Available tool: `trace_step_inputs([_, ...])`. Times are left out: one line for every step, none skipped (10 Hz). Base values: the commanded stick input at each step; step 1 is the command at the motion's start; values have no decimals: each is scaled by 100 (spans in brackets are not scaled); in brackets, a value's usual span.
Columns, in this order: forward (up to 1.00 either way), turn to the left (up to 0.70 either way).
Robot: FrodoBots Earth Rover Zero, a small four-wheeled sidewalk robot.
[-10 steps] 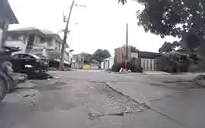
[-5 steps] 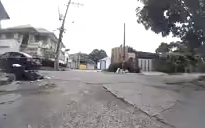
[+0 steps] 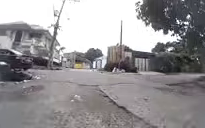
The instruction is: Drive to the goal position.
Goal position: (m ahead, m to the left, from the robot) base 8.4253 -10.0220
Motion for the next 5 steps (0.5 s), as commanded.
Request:
trace_step_inputs([100,-40])
trace_step_inputs([100,-40])
trace_step_inputs([100,-40])
trace_step_inputs([100,-40])
trace_step_inputs([100,-40])
